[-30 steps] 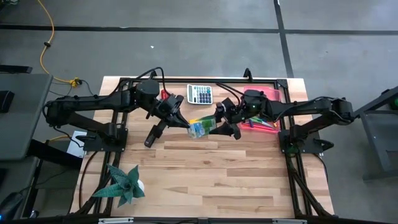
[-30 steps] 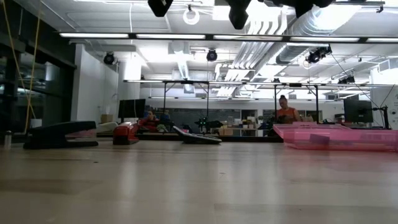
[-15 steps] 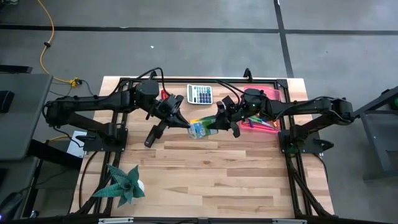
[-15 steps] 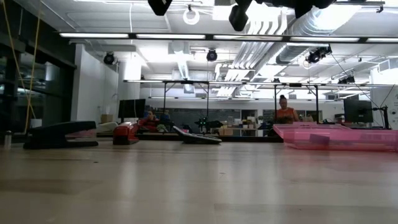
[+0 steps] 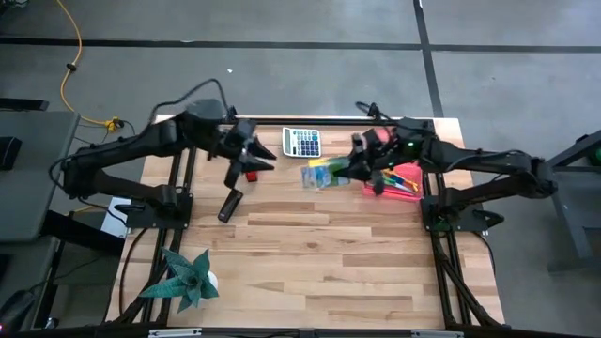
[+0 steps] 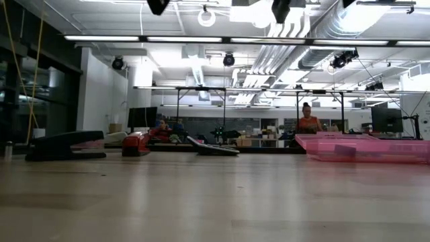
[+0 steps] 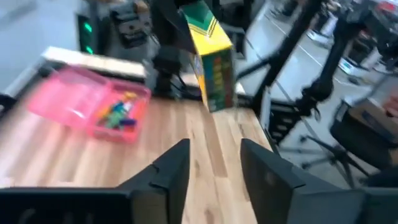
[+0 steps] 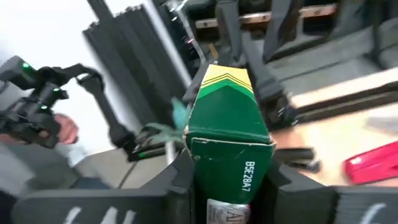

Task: Pack school essentials
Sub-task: Put the yellow crayon box into the pink supply box

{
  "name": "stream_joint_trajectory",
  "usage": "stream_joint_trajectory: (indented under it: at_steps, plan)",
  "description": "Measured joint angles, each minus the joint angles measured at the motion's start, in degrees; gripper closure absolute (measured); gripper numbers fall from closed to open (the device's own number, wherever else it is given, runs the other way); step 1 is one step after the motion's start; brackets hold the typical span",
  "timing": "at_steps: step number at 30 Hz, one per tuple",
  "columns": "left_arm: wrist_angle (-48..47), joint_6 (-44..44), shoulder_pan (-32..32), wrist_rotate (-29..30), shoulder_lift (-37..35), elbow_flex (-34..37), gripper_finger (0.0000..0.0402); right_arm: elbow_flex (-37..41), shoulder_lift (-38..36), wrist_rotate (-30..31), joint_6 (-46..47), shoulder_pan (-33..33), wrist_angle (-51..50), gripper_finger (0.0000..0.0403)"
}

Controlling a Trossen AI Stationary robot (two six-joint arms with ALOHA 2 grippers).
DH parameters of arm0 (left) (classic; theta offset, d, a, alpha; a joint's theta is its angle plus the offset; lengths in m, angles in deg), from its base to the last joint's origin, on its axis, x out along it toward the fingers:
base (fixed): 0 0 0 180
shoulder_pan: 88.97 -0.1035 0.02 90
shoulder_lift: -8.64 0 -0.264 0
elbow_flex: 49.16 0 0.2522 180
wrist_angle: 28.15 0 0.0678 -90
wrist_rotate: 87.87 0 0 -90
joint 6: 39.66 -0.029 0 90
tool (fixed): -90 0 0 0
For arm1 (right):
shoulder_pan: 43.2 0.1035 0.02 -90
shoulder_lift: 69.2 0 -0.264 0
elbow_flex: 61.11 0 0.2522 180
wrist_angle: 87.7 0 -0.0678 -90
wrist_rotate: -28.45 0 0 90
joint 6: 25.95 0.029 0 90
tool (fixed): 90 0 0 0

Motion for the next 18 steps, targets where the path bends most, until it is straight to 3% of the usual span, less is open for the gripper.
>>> stream_joint_trajectory:
  at_steps: [5,13,18]
  plan:
    - [5.71,1.85,0.44,3.63,-6.39,4.02,0.0251,1.38,-5.6,7.87,-4.8,-0.28,-0.72,0.0338]
    - [39.72,11.44,5.65,10.12,-13.57,25.26,0.025,3.66,-8.83,15.81,-9.63,-0.28,3.1,0.0339]
    - [52.37,13.55,7.53,11.09,-13.58,30.64,0.0259,4.11,-8.6,15.88,-10.25,-0.28,5.01,0.0339]
